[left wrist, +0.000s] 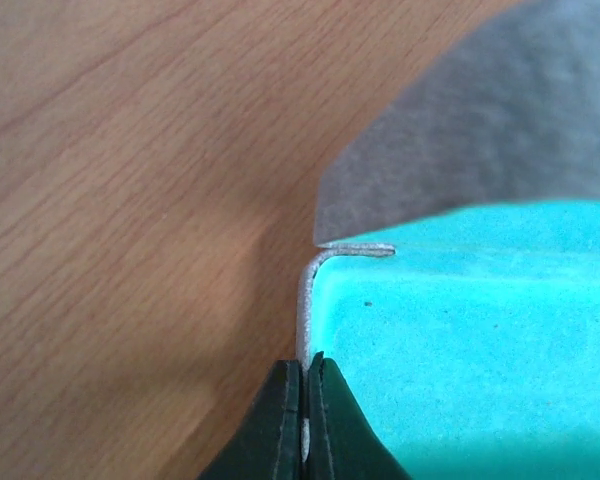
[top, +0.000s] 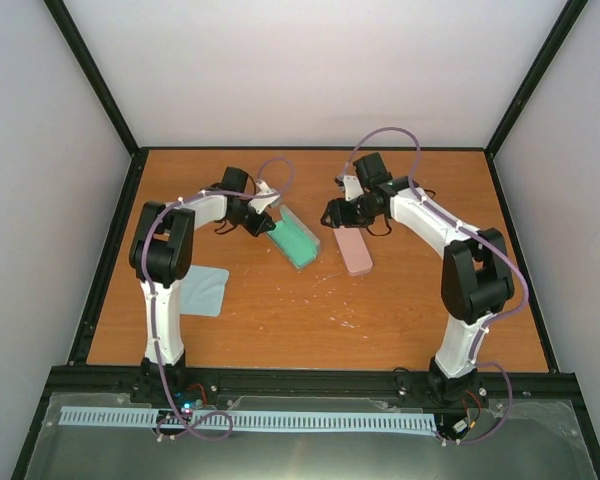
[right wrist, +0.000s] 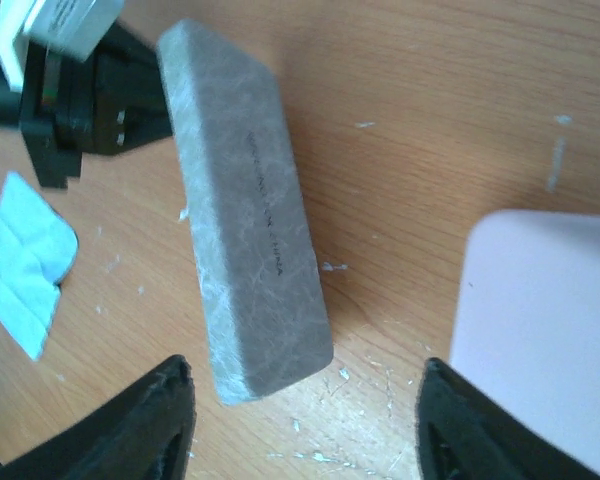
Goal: Organize the sunglasses
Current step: Adjust the sunglasses case at the center of the board.
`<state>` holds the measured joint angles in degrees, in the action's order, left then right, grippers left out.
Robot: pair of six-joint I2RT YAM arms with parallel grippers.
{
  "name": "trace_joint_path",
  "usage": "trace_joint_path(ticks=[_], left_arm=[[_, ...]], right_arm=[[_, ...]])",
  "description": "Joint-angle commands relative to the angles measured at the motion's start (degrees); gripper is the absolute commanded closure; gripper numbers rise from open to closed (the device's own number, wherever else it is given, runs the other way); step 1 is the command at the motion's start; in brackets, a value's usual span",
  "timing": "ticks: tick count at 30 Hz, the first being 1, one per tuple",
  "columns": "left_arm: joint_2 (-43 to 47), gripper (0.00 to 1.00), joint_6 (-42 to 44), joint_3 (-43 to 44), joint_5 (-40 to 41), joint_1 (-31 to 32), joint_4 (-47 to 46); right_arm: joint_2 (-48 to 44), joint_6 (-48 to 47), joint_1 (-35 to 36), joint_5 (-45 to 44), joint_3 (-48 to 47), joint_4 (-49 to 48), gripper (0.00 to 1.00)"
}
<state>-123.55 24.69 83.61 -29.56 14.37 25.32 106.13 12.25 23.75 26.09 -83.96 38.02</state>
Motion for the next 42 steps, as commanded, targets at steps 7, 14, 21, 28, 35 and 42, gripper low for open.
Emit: trace_joint_path(ticks=[7, 14, 21, 28, 35, 42], left_arm=[[3.76, 1.0, -13.39, -6.69, 10.95, 0.48, -1.12], [5.32, 1.0, -21.39, -7.35, 13.05, 0.69, 0.56], [6.82, 1.0, -27.6, -9.37, 18.84, 1.19, -0.26], [6.59, 1.0, -33.17, -8.6, 24.52, 1.27, -1.31], [6.36, 1.0, -36.36, -5.27, 27.57, 1.27, -3.04], [1.98, 0.99, -36.87, -0.7, 28.52, 1.39, -1.66]], right_arm=[[-11.62, 6.03, -4.38, -9.82, 8.32, -5.23, 0.53], [-15.32, 12.34, -4.77, -13.54, 11.92, -6.79, 0.54], [-18.32, 15.74, -4.78, -14.26, 15.8, -9.43, 0.54], [-19.88, 17.75, -4.68, -14.84, 18.05, -10.59, 0.54], [-19.94, 18.59, -4.53, -14.87, 18.66, -11.19, 0.54], [-20.09, 18.69, -4.28, -15.01, 19.63, -11.07, 0.53]])
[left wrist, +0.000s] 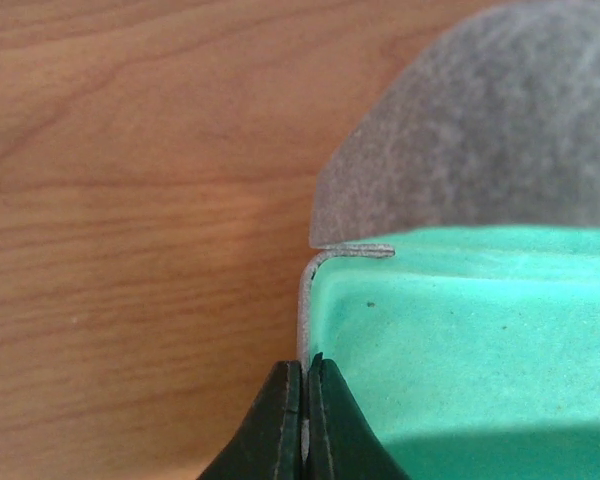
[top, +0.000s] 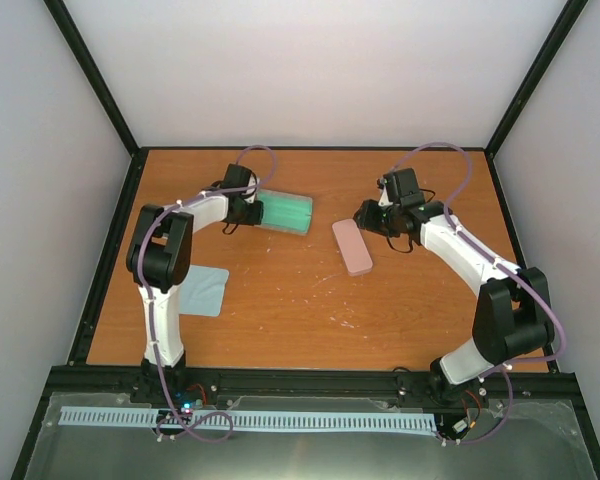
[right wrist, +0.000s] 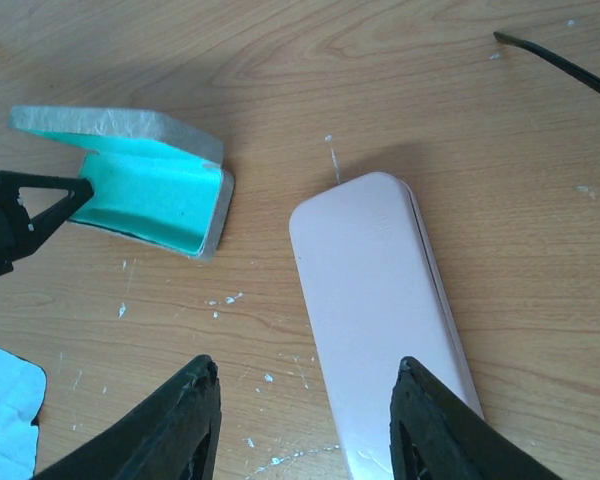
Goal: Organize the sunglasses
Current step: Adjust the sunglasses case at the center of the board, then move the glasses cleaning cloth to the center of the board.
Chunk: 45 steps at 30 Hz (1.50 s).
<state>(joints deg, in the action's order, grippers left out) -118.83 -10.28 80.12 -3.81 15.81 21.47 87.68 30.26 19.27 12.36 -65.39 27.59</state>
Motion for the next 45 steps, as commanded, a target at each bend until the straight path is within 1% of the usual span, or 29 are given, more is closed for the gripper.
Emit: trace_joint_path(ticks=[1, 11, 12, 13, 14, 16, 19, 22, 25, 30, 33, 35, 37, 39, 41, 42, 43, 44, 45], left_arm=[[-2.55, 0.98, -1.85, 2.52, 2.79, -0.01, 2.19], [4.17, 0.71, 0.57, -7.42, 2.12, 1.24, -1.07], [4.79, 0.67, 0.8, -8.04, 2.37, 1.24, -1.24], [5.35, 0.59, 1.01, -8.35, 2.48, 1.24, -1.26], [5.81, 0.54, 1.27, -8.47, 2.57, 1.24, -1.22], [6.48, 0.48, 1.69, -8.35, 2.94, 1.24, -0.89], [7.58, 0.36, 2.25, -7.98, 3.4, 1.24, -0.42], [9.37, 0.28, 3.01, -8.19, 3.64, 1.24, -0.37], [10.97, 0.25, 4.14, -8.65, 3.61, 1.24, -0.27], [14.79, 0.25, 8.5, -9.47, 3.72, 1.24, 2.71], [21.15, 0.25, 14.65, -13.48, 2.52, 1.09, 3.51], [26.65, 0.25, 19.04, -16.66, 0.24, 0.16, 4.56], [32.75, 0.25, 22.57, -19.3, -2.45, -2.63, 6.37], [38.28, 0.26, 25.18, -21.24, -3.73, -7.73, 7.69], [42.19, 0.26, 28.15, -22.06, -4.26, -13.99, 8.81], [43.62, 0.27, 29.45, -22.36, -4.28, -16.9, 9.06], [44.66, 0.28, 30.77, -22.68, -4.67, -20.39, 9.16], [45.52, 0.29, 31.81, -22.95, -5.15, -23.89, 9.07], [46.02, 0.29, 32.63, -23.13, -5.85, -26.85, 9.12]], right_arm=[[-1.76, 0.72, 0.24, -1.34, 1.34, -0.69, 0.52], [-2.5, 0.63, 0.41, -1.48, 2.53, -0.56, 0.5], [-2.58, 0.59, 0.48, -1.54, 2.57, -0.61, 0.49], [-2.66, 0.58, 0.51, -1.59, 2.59, -0.66, 0.49], [-2.71, 0.47, 0.59, -1.73, 2.54, -0.69, 0.49], [-2.94, 0.36, 0.67, -1.91, 2.57, -0.58, 0.49], [-3.49, 0.08, 0.77, -2.22, 2.41, -0.35, 0.48], [-3.92, -0.16, 0.75, -2.58, 2.39, -0.18, 0.48], [-4.32, -0.25, 0.77, -2.66, 2.37, -0.09, 0.47], [-4.77, -0.66, 0.93, -2.49, 2.3, 0.28, 0.48], [-4.72, -2.07, 2.63, -3.62, 1.12, 1.37, 0.49], [-4.03, -3.77, 5.56, -4.9, -0.87, 2.85, 0.51], [-2.72, -5.31, 9.64, -4.99, -3.53, 3.41, 0.53], [-0.26, -7.14, 14.55, -3.97, -7.27, 3.53, 0.59], [3.8, -9.19, 19.63, -2.81, -12.08, 4.1, 0.68], [6.38, -10.26, 22.25, -1.73, -14.64, 3.89, 0.75], [9.15, -11.26, 24.78, -0.87, -17.14, 3.42, 0.9], [11.95, -12.31, 28.22, 0.0, -19.89, 2.89, 0.96], [15.34, -13.17, 30.65, 0.91, -22.55, 2.59, 0.97]])
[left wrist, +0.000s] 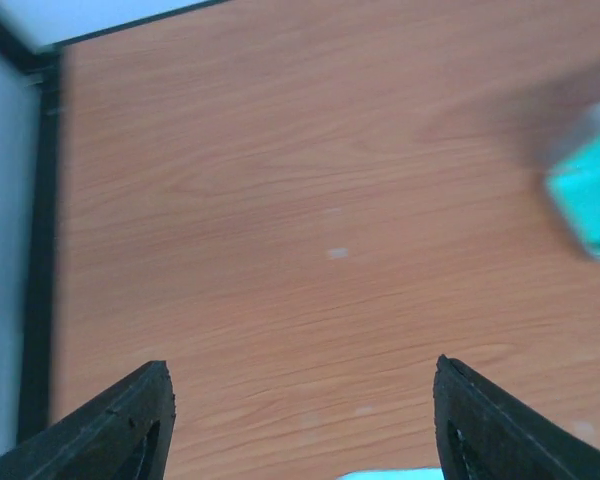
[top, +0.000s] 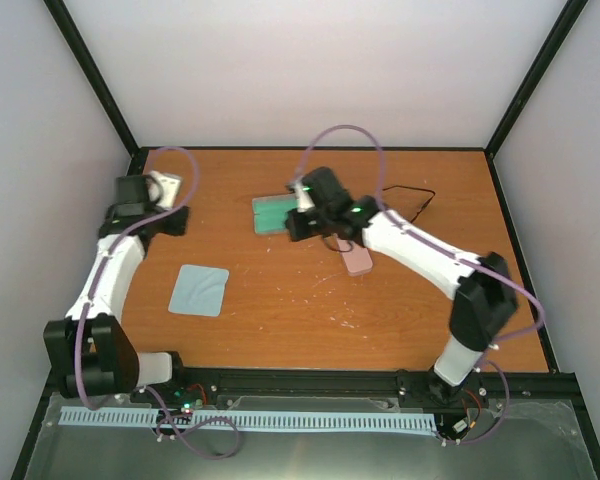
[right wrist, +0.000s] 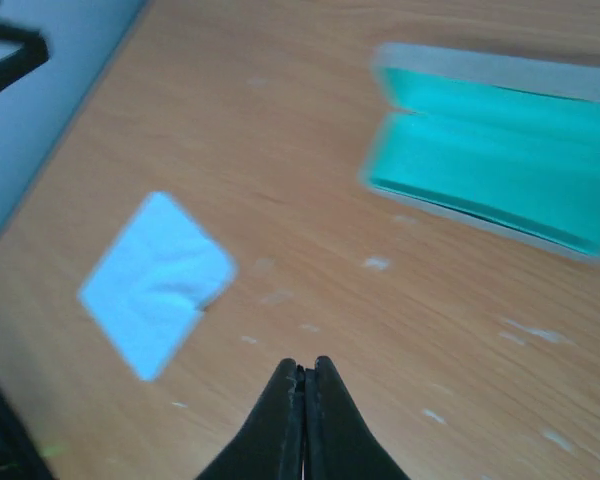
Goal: Organize the sunglasses
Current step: Move the glasses cleaning cloth to the center of the board.
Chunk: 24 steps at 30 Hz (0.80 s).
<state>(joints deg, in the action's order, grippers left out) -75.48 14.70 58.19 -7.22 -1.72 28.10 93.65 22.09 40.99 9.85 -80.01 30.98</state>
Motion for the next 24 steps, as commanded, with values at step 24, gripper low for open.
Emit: trace_joint_path(ticks=[24], left_arm=[[3.21, 0.29, 4.91, -5.07, -16.59, -33.53, 1.97]], right_arm=[[50.23, -8.25, 24.31, 4.58, -41.61, 8.87, 0.97]])
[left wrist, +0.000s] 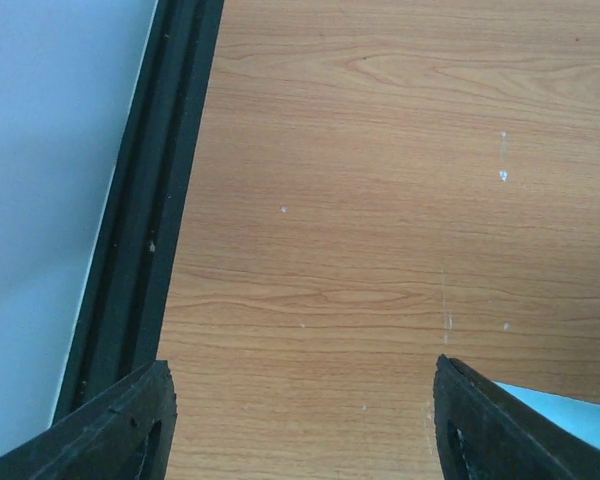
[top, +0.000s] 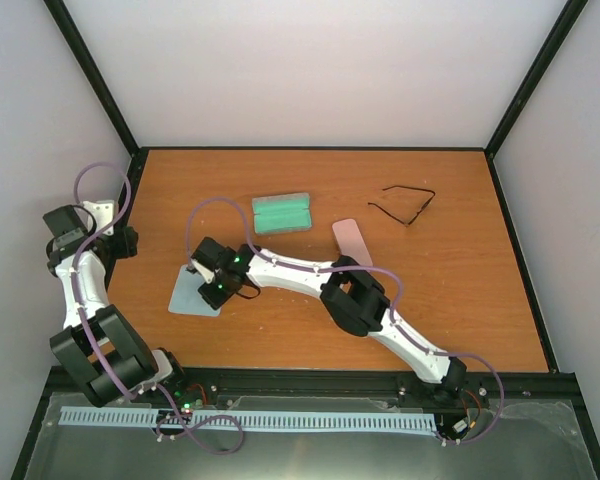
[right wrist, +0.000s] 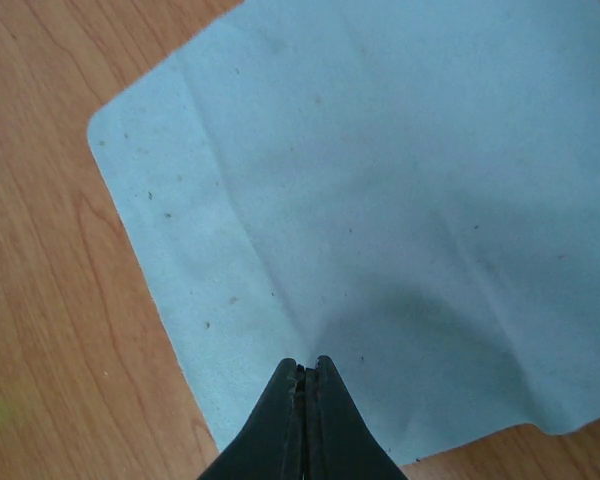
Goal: Organize the sunglasses
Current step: Move the glasses cleaning cloth to the center of the board.
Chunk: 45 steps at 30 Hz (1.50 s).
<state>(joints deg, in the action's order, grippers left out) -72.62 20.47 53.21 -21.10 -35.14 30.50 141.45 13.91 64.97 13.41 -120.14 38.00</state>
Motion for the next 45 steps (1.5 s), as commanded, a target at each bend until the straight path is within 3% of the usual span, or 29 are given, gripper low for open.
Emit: trace_joint_path(ticks=[1, 6, 13, 21, 28, 40, 41, 45], left_arm=[[0.25, 0.29, -0.96, -0.14, -2.91, -0.11, -0.44], [0.49, 0.29, -0.3, -0.98, -2.81, -0.11, -0.23], [0.64, 0.29, 0.55, -2.72, -3.8, -0.11, -0.17], [-1.88, 0.3, 6.56, -2.58, -12.64, 0.64, 5.32], [-4.82, 0.31, 8.39, -4.11, -18.18, 8.86, 8.89], [-10.36, 0.32, 4.69, 1.14, -17.92, 22.72, 9.96], [-10.88, 0.32, 4.26, 1.45, -17.96, 23.8, 9.79], [-12.63, 0.32, 2.53, 2.91, -18.14, 25.35, 9.03]], right_arm=[[2.77, -0.11, 0.33, 1.25, -1.5, 2.3, 0.97], [2.84, -0.58, 0.21, 2.66, 0.88, 5.31, 0.97], [-6.16, -0.2, -0.79, 2.12, 18.65, 1.64, 0.97], [-16.92, 0.83, -4.8, 1.6, 35.93, -2.84, 0.97], [-23.23, 1.36, -7.9, 1.56, 46.76, -4.61, 0.97], [-34.74, 2.9, -11.62, 0.55, 62.08, -5.2, 0.96], [-35.55, 3.06, -11.84, 0.51, 62.68, -5.2, 0.93], [-39.31, 3.4, -12.11, 0.48, 60.74, -4.37, 0.64]])
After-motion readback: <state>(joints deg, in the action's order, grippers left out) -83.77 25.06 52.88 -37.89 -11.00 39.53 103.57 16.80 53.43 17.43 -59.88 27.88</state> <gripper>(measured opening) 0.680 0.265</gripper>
